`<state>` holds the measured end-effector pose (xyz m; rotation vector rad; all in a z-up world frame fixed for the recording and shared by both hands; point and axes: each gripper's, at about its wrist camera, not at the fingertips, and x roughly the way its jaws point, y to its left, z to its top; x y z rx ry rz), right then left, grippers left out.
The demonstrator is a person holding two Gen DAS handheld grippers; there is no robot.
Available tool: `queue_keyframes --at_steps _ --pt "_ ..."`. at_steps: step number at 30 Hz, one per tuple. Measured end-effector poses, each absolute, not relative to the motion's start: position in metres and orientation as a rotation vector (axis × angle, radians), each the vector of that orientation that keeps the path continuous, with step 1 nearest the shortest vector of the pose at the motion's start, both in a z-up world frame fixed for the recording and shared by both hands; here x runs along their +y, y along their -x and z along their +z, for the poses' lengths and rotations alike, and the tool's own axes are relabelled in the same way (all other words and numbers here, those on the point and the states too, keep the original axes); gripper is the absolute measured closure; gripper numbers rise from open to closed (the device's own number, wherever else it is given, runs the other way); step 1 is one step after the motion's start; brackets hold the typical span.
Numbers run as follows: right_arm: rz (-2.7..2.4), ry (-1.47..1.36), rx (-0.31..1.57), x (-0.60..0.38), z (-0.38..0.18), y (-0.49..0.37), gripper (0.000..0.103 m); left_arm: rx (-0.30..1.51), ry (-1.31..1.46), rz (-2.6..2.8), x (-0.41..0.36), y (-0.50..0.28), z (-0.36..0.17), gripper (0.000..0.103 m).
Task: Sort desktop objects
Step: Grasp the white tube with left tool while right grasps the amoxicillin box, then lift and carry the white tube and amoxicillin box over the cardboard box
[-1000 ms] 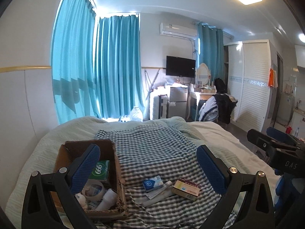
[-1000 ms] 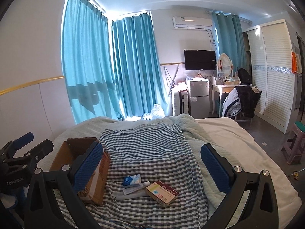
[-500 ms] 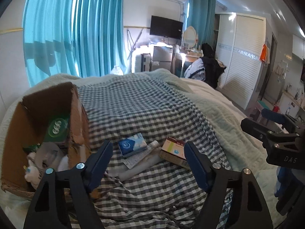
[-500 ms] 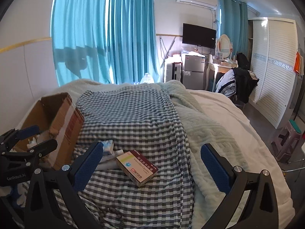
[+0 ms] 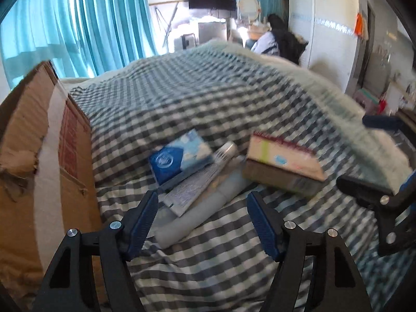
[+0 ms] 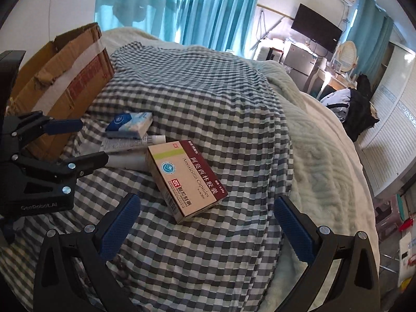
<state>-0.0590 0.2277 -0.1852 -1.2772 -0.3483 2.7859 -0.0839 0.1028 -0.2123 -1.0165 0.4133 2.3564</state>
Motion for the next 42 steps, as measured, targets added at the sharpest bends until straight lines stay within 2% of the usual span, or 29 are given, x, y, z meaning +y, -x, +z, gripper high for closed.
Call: queue_keyframes --at_steps 5,10,13,14,15,16,17,20,22,25,35,37,42 --pt "2.787 1.390 -0.442 0.222 -0.217 0.085 0.000 0.445 1.115 2.335 0.104 0.100 -0.239 0.030" --pt "2.734 1.439 -0.692 0.204 -0.247 0.100 0.009 0.445 1.190 2.291 0.105 0.114 -0.261 0.030" --pt "2.722 1.459 -0.741 0.199 -0.260 0.104 0.015 0.477 1.185 2.292 0.108 0.113 -0.265 0.030" --pt "2.715 1.460 -0.745 0.199 -0.263 0.105 0.017 0.495 1.180 2.294 0.109 0.112 -0.266 0.031" --pt "2.712 1.446 -0.751 0.200 -0.264 0.106 0.018 0.512 1.171 2.290 0.111 0.110 -0.267 0.038" --pt "2.712 1.420 -0.749 0.201 -0.263 0.105 0.027 0.524 1.159 2.291 0.112 0.108 -0.266 0.044" --pt "2.710 1.400 -0.739 0.204 -0.261 0.105 0.034 0.541 1.143 2.298 0.114 0.105 -0.266 0.058" --pt "2.760 1.361 -0.630 0.213 -0.249 0.102 0.045 0.568 1.111 2.319 0.116 0.098 -0.266 0.078" --pt "2.771 1.326 -0.593 0.216 -0.241 0.100 0.055 0.567 1.089 2.337 0.115 0.093 -0.263 0.081" --pt "2.789 1.316 -0.468 0.224 -0.234 0.098 0.058 0.511 1.049 2.376 0.109 0.088 -0.252 0.091" --pt "2.814 1.239 -0.022 0.251 -0.201 0.070 0.069 0.313 0.966 2.414 0.086 0.073 -0.210 0.093" --pt "2.827 1.208 0.033 0.250 -0.192 0.058 0.074 0.287 0.950 2.425 0.081 0.067 -0.202 0.094" --pt "2.828 1.152 0.101 0.241 -0.177 0.030 0.074 0.240 0.901 2.446 0.072 0.051 -0.176 0.093"
